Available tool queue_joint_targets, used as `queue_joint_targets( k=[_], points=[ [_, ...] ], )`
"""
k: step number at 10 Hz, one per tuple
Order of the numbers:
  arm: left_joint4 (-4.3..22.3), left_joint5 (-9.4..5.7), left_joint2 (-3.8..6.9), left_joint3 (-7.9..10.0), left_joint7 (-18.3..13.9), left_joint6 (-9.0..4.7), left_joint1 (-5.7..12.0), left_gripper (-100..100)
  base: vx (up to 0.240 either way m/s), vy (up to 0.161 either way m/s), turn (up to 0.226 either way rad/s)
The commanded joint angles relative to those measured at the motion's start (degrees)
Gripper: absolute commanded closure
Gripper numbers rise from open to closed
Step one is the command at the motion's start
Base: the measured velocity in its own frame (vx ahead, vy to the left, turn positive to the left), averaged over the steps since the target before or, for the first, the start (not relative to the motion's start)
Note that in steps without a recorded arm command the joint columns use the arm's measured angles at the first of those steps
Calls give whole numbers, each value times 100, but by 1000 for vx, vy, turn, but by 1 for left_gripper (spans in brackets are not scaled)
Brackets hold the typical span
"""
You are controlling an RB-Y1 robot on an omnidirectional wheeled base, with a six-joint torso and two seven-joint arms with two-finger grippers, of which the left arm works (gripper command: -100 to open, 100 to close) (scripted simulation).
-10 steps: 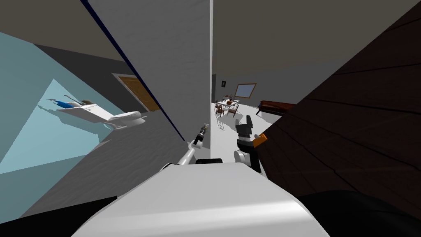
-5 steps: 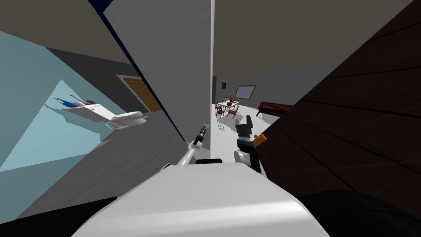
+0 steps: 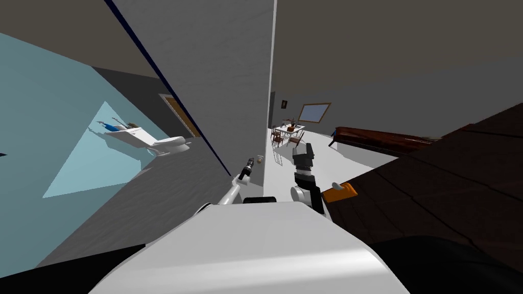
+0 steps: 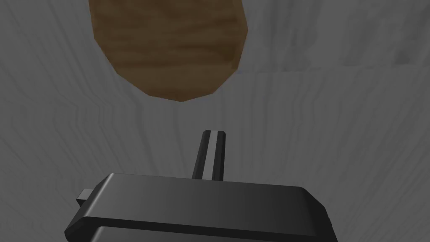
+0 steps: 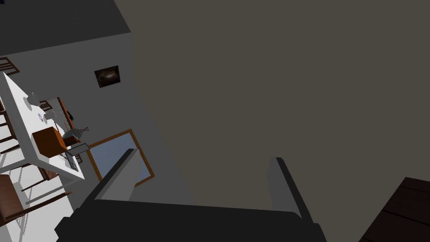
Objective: Push the door open
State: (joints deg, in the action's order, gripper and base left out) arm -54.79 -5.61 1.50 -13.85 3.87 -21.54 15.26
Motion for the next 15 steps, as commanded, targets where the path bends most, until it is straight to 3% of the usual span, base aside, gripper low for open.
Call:
queue_joint_targets(
  k=[1, 4, 6, 10, 11, 12, 15],
  points=[
    [1, -1, 48, -14, -15, 10, -1, -100, -130, 72, -25],
    [-46, -7, 73, -70, -17, 58, -17, -100, -176, 65, -4],
    [-81, -12, 10, -112, -18, 94, -29, -100, -203, 71, 0],
    [-153, -21, -376, -198, -21, 166, -53, -100, -227, 20, 3],
    [-190, -23, -293, -193, -33, 181, -62, -100, -83, -28, 2],
    [-186, -20, -135, -174, -14, 176, -66, -100, 118, 9, -32],
    [-168, -17, -30, -146, 8, 151, -64, -100, 202, -29, -16]
  ],
)
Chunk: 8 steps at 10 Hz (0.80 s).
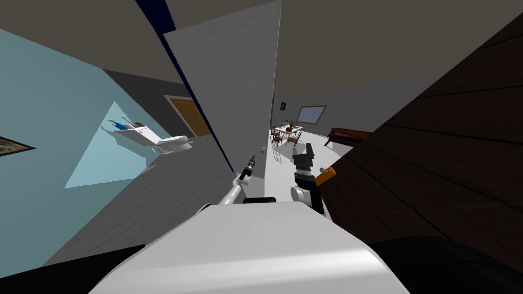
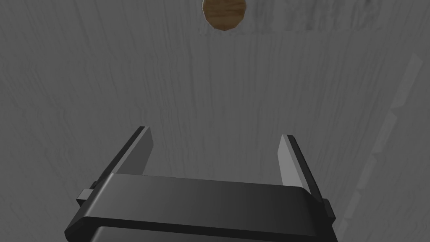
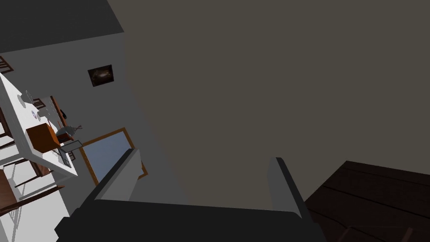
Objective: Push the door open
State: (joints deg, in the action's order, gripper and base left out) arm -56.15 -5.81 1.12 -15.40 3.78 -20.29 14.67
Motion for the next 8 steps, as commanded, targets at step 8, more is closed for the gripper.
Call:
queue_joint_targets(
  k=[8],
  points=[
    [37, 15, -304, 110, 99, -66, 1, -100, 194, -106, -17]
  ],
)
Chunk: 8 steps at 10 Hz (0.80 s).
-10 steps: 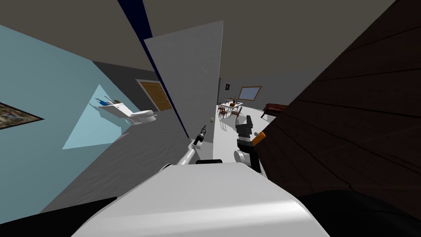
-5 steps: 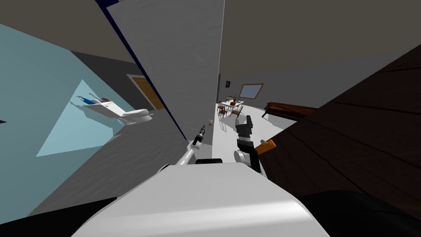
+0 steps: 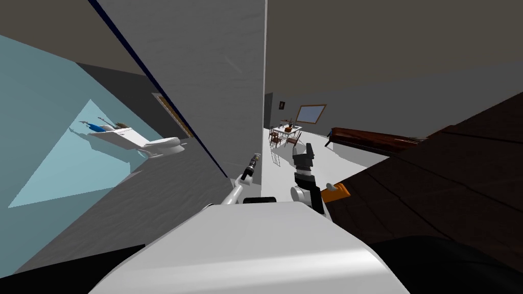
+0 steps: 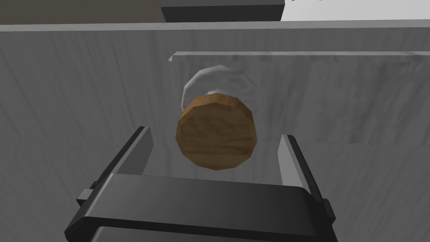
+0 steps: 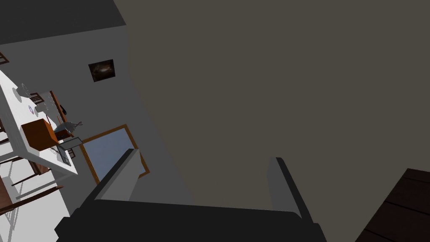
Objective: Push the door open
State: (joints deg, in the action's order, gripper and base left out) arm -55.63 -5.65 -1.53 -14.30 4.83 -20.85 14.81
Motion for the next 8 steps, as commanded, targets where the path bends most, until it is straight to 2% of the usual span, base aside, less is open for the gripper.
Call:
queue_joint_targets(
  k=[1, 2, 7, 8],
  points=[
    [0, 0, 0, 0, 0, 0, 0, -100, 82, -61, 4],
    [0, 0, 0, 0, 0, 0, 0, 100, -9, 6, 3],
    [0, 0, 0, 0, 0, 0, 0, 100, -18, 11, -5],
    [-29, -58, 169, 20, 68, 24, -36, 100, 82, -8, 75]
  ],
)
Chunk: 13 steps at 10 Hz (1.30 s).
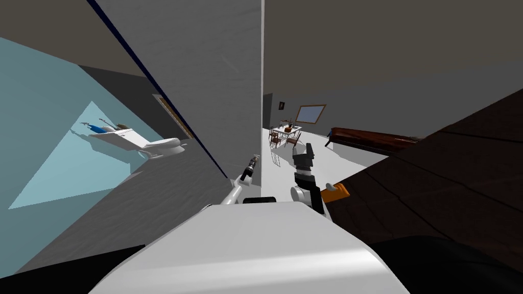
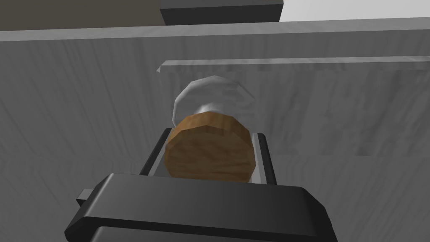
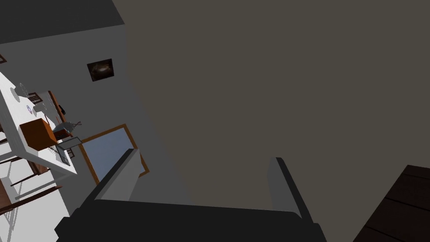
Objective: Push the door open
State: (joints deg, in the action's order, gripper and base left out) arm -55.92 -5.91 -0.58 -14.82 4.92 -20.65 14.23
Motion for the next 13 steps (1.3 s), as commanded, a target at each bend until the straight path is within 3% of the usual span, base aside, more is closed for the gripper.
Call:
queue_joint_targets(
  k=[1, 2, 3, 8, 11, 13],
  points=[
    [-31, -80, 169, 98, 108, 16, 1, 100, 148, -8, 169],
    [-59, -123, 231, 122, 152, 26, -17, 100, 216, -43, 189],
    [215, -221, 221, 106, 174, -60, 150, -100, 27, 92, 25],
    [556, -525, 225, 168, 341, -171, 433, -100, -140, 121, -32],
    [887, -822, 79, 228, 503, -280, 709, -100, -226, 75, -29],
    [1022, -942, -31, 252, 569, -323, 820, -100, -206, -2, -30]
  ],
)
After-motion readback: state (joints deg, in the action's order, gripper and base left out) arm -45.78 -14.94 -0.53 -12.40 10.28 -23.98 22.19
